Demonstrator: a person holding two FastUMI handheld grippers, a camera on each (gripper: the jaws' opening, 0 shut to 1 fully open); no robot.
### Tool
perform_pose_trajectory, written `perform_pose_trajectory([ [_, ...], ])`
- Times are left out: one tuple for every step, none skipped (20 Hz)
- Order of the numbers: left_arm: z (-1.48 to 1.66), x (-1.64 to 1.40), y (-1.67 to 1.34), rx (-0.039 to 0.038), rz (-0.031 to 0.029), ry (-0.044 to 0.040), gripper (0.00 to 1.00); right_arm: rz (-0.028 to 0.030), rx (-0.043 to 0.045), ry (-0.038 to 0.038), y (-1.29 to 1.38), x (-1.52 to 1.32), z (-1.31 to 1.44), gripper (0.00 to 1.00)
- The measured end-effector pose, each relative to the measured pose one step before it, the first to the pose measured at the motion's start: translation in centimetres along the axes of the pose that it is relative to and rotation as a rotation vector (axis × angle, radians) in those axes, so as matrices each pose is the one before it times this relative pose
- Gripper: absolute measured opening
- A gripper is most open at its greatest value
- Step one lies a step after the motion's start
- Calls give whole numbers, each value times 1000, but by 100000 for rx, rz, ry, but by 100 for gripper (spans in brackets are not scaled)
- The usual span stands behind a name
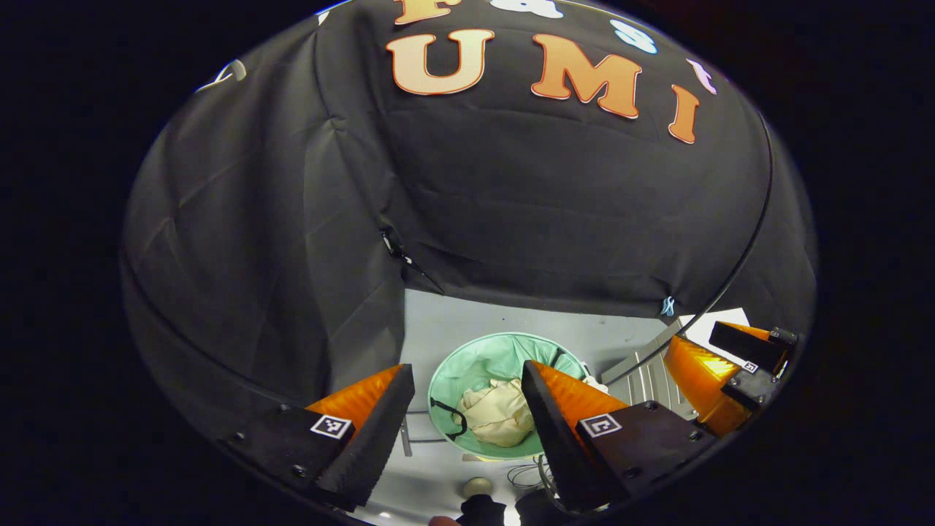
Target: Grasp the clothes on the hanger with both hands and then place them into the laundry hamper below.
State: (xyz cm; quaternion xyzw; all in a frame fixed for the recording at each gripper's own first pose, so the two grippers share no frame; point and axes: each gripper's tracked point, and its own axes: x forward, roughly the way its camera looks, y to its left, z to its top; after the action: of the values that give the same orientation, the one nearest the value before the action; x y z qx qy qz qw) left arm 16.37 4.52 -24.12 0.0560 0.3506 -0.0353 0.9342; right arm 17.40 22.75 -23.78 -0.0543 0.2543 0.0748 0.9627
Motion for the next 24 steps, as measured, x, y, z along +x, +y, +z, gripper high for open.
perform_pose_trajectory([
  [10, -338, 31, -432, -240, -439, 100, -322, 296, -222, -86, -317, 43, 93],
  [228, -449, 64, 41, -95, -770, 98, -95, 432, -529, -80, -403, 192, 93],
  [91, -493, 162, 309, 46, -831, 98, -337, 155, -751, -91, -501, 276, 93],
  [288, -406, 130, 307, 58, -905, 98, -577, -264, -927, -161, -424, 409, 93],
  [37, -447, 110, 633, -153, -961, 98, -485, -619, -1283, -86, -629, 423, 93],
  [96, -315, 312, 939, 266, -748, 98, -535, -920, -1302, -171, -621, 452, 93],
  [-110, -376, 408, 951, 530, -562, 98, -684, -1018, -1217, -151, -662, 314, 93],
  [185, -330, 367, 576, 536, -749, 98, -540, -915, -1301, -208, -725, 521, 93],
  [144, -525, 280, -199, 100, -422, 98, -419, -698, -1544, -62, -719, 410, 94],
  [514, -595, -7, -1150, -1057, -791, 98, -265, -599, -1565, -50, -612, 525, 94],
  [729, -685, -146, -1449, -1410, -1301, 98, -31, -590, -1598, 40, -642, 578, 93],
  [1199, -691, -90, -1103, -1037, -2164, 98, -4, -826, -1614, 24, -589, 676, 93],
  [1368, -883, 70, -303, -689, -3035, 96, -6, -859, -1903, 103, -921, 790, 93],
  [1380, -748, 110, 218, -197, -3327, 98, -62, -774, -1983, 94, -685, 930, 93],
  [1255, -998, 116, 351, -176, -3390, 100, -131, -538, -1909, 80, -643, 714, 93],
  [1284, -716, 91, 499, -129, -3389, 98, 206, -216, -2063, 142, -650, 902, 93],
  [753, -225, -33, 576, 508, -3469, 97, 175, 99, -1468, 181, -684, 1134, 93],
  [1103, -322, 373, 132, 287, -3179, 97, -224, 699, -174, 60, -759, 767, 93],
  [1088, -719, -3, -218, -40, -2336, 97, 345, 983, -906, 23, -826, 825, 93],
  [991, -604, 83, -353, -141, -2192, 97, 292, 521, -1775, 31, -754, 1155, 93],
  [1057, -803, 14, -251, -214, -2480, 99, -237, 50, -2120, -85, -814, 1302, 93],
  [1404, -605, 96, -247, -224, -3043, 97, -391, -294, -2064, -239, -633, 1217, 93],
  [1369, -633, -108, -1425, -622, -2715, 97, -336, -199, -1760, -70, -470, 1127, 93],
  [1380, -578, -363, -2429, -1224, -2091, 95, -108, 141, -1896, -244, -448, 1089, 93],
])
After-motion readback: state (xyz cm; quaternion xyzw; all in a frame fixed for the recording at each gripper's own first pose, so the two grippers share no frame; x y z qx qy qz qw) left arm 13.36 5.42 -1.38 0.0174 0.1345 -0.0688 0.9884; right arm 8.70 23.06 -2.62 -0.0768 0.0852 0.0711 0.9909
